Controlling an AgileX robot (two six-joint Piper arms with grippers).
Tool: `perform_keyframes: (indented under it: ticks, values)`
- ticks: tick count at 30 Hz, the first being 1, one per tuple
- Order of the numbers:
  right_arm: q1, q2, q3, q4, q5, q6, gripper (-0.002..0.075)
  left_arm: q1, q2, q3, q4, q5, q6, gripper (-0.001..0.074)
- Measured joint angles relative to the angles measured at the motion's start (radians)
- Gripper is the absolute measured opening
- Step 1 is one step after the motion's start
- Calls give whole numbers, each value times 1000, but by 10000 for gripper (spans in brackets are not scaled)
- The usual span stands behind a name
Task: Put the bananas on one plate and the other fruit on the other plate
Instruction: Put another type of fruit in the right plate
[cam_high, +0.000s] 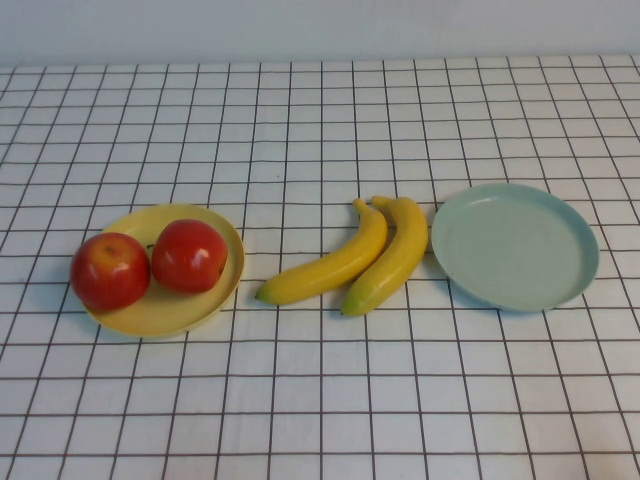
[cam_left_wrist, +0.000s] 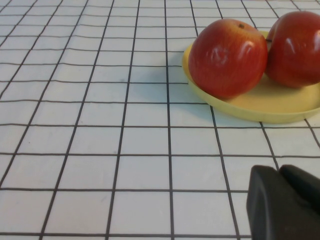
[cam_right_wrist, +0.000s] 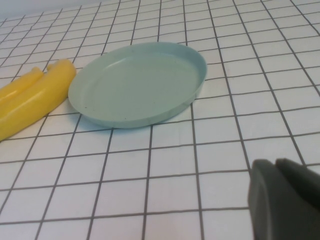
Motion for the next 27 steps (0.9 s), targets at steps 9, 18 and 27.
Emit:
perform_keyframes:
  ticks: [9, 18, 27]
  values:
    - [0, 0, 0, -174, 0, -18, -14, 0, 0, 0, 0, 0, -2, 2]
    - [0, 0, 0, -266, 0, -25, -15, 0, 0, 0, 0, 0, -2, 2]
    - [0, 0, 0, -291, 0, -25, -15, 0, 0, 0, 0, 0, -2, 2]
